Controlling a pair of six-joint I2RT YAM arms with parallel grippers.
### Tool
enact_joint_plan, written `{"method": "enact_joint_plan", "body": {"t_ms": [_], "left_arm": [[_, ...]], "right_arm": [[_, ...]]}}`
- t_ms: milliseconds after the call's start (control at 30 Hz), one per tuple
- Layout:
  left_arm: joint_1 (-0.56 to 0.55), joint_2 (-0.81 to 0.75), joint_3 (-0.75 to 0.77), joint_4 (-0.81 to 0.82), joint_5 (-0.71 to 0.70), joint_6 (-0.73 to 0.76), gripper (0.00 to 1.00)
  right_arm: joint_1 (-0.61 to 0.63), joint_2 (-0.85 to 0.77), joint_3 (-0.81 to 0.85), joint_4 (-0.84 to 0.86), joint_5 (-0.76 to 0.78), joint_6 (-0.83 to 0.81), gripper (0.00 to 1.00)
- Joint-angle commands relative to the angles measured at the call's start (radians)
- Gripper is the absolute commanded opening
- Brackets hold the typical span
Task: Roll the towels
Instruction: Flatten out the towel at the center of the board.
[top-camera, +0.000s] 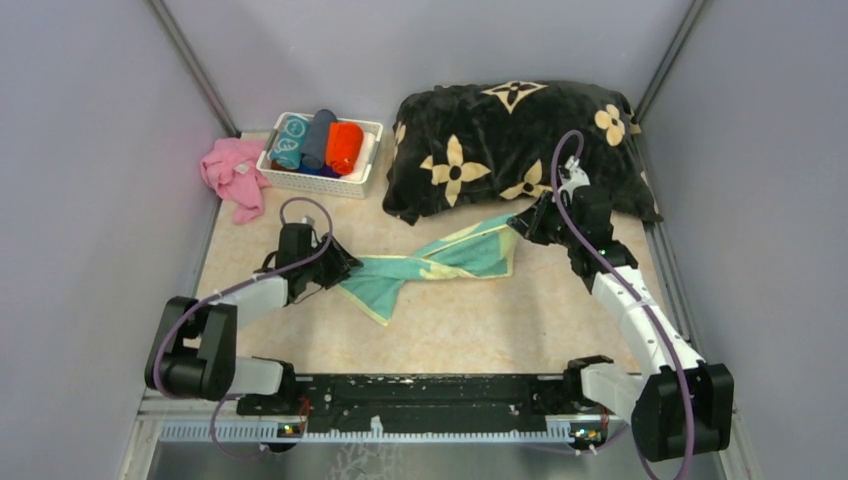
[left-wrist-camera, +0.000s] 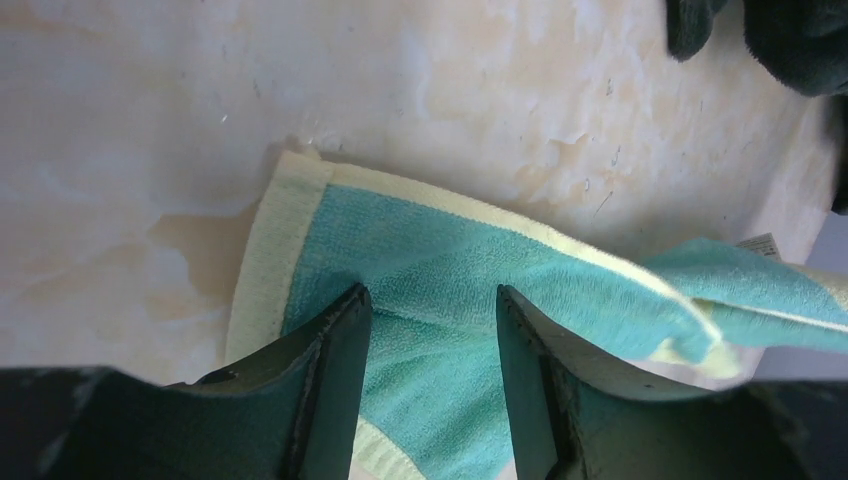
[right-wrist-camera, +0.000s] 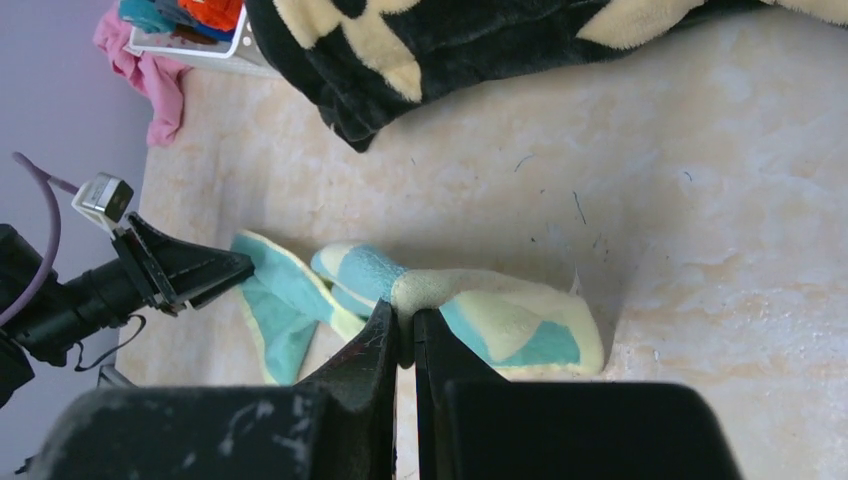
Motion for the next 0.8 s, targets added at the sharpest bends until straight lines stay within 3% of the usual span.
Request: {"method": "enact_joint_plan", "body": {"t_ms": [0,200,400,767], "left_arm": [[0.006,-0.054,-0.072,-0.084,-0.002,-0.006,0.56],[0.007,-0.264,-0.101,-0.118,-0.002,0.011,0.58],[0.008,-0.424,-0.068,-0.189,-0.113,0.007,0.65],[0.003,-0.035,0.158,-0.243,0.033,0.161,0.59]], "right_arm": [[-0.005,-0.003,0.104,-0.132,0.015,-0.026,0.0],[-0.005,0.017,0.164,-0.131,0.022,-0.044,0.0],[-0.005,0.013,0.12,-0.115,-0.006,-0.061,0.0],[-0.005,0.031,0.042,-0.045,-0.098,-0.055,0.0]]}}
